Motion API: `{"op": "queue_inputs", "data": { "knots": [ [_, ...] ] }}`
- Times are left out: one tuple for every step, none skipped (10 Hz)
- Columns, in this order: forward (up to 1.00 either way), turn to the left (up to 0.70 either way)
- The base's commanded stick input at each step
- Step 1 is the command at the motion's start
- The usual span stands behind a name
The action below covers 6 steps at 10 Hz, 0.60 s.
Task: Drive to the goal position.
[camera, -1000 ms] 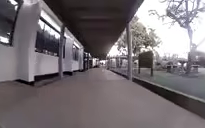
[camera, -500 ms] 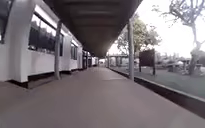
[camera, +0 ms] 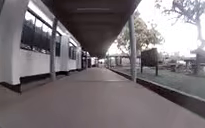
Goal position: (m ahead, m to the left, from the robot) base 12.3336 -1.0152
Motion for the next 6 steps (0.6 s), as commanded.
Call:
{"op": "queue_inputs", "data": {
  "knots": [
    [0.7, 0.0],
    [0.7, 0.0],
    [0.7, 0.0],
    [0.7, 0.0],
    [0.7, 0.0],
    [0.7, 0.0]
  ]
}}
